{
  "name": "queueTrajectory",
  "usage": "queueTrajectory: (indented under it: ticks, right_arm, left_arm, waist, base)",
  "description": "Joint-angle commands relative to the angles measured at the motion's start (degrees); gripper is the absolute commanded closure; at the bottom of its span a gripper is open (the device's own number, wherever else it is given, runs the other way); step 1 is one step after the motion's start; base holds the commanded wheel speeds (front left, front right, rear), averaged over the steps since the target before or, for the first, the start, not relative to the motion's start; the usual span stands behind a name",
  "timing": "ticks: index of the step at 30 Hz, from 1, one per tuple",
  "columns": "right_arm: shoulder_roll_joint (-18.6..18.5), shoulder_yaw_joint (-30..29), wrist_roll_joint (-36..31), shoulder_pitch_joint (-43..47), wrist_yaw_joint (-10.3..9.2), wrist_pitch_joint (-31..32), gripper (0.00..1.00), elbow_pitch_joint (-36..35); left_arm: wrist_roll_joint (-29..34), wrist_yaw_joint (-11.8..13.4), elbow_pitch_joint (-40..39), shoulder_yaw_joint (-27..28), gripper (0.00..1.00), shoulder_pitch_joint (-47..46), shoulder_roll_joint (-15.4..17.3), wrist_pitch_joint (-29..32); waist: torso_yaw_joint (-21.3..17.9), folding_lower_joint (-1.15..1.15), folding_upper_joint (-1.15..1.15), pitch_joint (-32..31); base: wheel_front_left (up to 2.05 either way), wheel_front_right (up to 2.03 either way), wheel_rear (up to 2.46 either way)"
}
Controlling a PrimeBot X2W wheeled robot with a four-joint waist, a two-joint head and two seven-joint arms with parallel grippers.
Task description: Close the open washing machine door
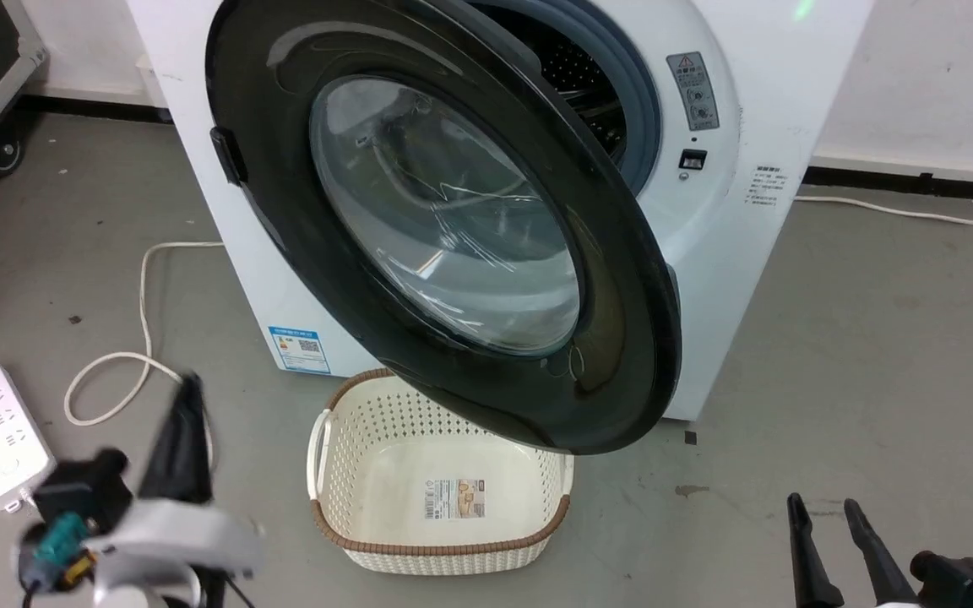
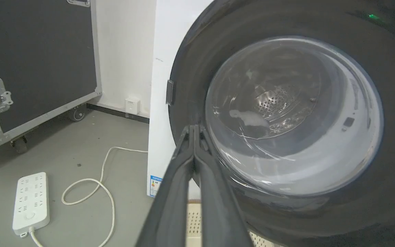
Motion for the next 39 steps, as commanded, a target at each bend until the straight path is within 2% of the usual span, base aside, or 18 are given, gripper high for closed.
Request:
queueTrajectory:
  ticks: [1, 2, 3, 4, 5, 18, 19, 20, 21, 24, 27, 30, 34, 36, 39]
  right_arm:
    - [0.0, 0.1, 0.2, 0.6, 0.06, -0.3, 0.00, -0.2]
    - [0.0, 0.2, 0.3, 0.6, 0.06, -0.3, 0.00, -0.2]
    - [0.0, 0.3, 0.4, 0.6, 0.06, -0.3, 0.00, -0.2]
    - [0.0, 0.4, 0.4, 0.7, 0.06, -0.3, 0.00, -0.2]
    - [0.0, 0.5, 0.5, 0.7, 0.06, -0.3, 0.00, -0.3]
    - [0.0, -0.3, -0.7, 0.4, 0.06, -0.3, 0.00, -3.1]
    - [0.0, -1.0, -0.8, 0.3, 0.06, -0.3, 0.23, -3.3]
    - [0.0, -1.8, -1.1, 0.0, 0.06, -0.3, 0.93, -3.6]
    - [0.0, -2.5, -1.3, -0.4, 0.06, -0.3, 1.00, -3.8]
    - [0.0, -4.5, -1.9, -2.5, 0.06, -0.3, 1.00, -5.6]
    - [0.0, -3.3, -2.1, -5.2, 0.06, -0.3, 1.00, -8.2]
    - [0.0, 3.2, -2.3, -7.4, 0.06, 0.6, 1.00, -9.8]
    - [0.0, 13.5, -2.4, -9.6, 0.06, 5.4, 1.00, -9.2]
    - [0.0, 16.2, -2.4, -10.5, 0.06, 7.2, 1.00, -7.5]
    - [0.0, 16.9, -2.0, -12.2, 0.06, 7.8, 1.00, -3.6]
  left_arm:
    - [-0.2, -0.8, 0.5, -0.1, 1.00, 0.6, -0.1, -0.2]
    - [-1.0, -1.8, 1.3, -0.2, 1.00, 1.2, -0.3, -0.2]
    - [-1.4, -2.7, 2.0, -0.5, 0.91, 1.6, -0.3, -0.2]
    - [-1.7, -3.5, 2.5, -0.8, 0.53, 1.9, -0.3, -0.2]
    - [-2.1, -4.0, 3.1, -0.9, 0.00, 2.1, -0.4, -0.2]
    - [-0.6, -4.4, 2.8, 0.9, 0.00, 3.9, -3.0, -0.2]
    - [-0.4, -4.4, 2.8, 1.1, 0.00, 4.0, -3.1, -0.2]
    - [-0.2, -4.4, 2.7, 1.3, 0.00, 4.0, -3.3, -0.2]
    - [-0.1, -4.5, 2.7, 1.4, 0.00, 4.0, -3.5, -0.2]
    - [0.3, -4.7, 2.7, 1.8, 0.00, 4.1, -3.9, -0.2]
    - [0.6, -4.9, 2.7, 2.1, 0.00, 4.3, -4.2, -0.2]
    - [1.0, -5.1, 2.7, 2.3, 0.00, 4.3, -4.4, -0.2]
    - [1.4, -5.4, 2.9, 2.3, 0.00, 3.8, -4.4, -0.2]
    - [1.5, -5.6, 3.0, 2.3, 0.00, 3.2, -4.4, -0.2]
    - [2.0, -5.8, 3.2, 2.1, 0.00, 2.2, -4.3, -0.2]
  waist:
    - [0.0, 0.00, 0.00, 0.0]
    - [0.1, 0.00, 0.00, 0.0]
    - [0.1, 0.00, 0.00, 0.0]
    - [0.1, 0.00, 0.00, 0.0]
    - [0.2, 0.00, 0.00, -0.1]
    - [1.0, 0.00, 0.00, 0.1]
    - [1.1, 0.00, 0.00, 0.1]
    - [1.2, 0.00, 0.00, 0.0]
    - [1.2, 0.00, 0.00, 0.0]
    - [1.4, 0.00, 0.00, 0.0]
    - [1.6, 0.00, 0.00, 0.1]
    - [1.7, 0.00, 0.00, 0.3]
    - [2.1, 0.00, 0.00, 1.3]
    - [2.4, 0.00, 0.00, 1.8]
    - [2.8, 0.00, 0.00, 2.8]
  base:
    - [0.00, 0.00, 0.00]
    - [0.00, 0.00, 0.00]
    - [0.00, 0.00, 0.00]
    - [0.00, 0.00, 0.00]
    - [0.00, 0.00, 0.00]
    - [0.00, 0.00, 0.00]
    - [0.00, 0.00, 0.00]
    - [0.00, 0.00, 0.00]
    - [0.00, 0.00, 0.00]
    - [0.00, 0.00, 0.00]
    - [0.00, 0.00, 0.00]
    - [0.00, 0.00, 0.00]
    - [0.00, 0.00, 0.00]
    - [0.00, 0.00, 0.00]
    - [0.00, 0.00, 0.00]
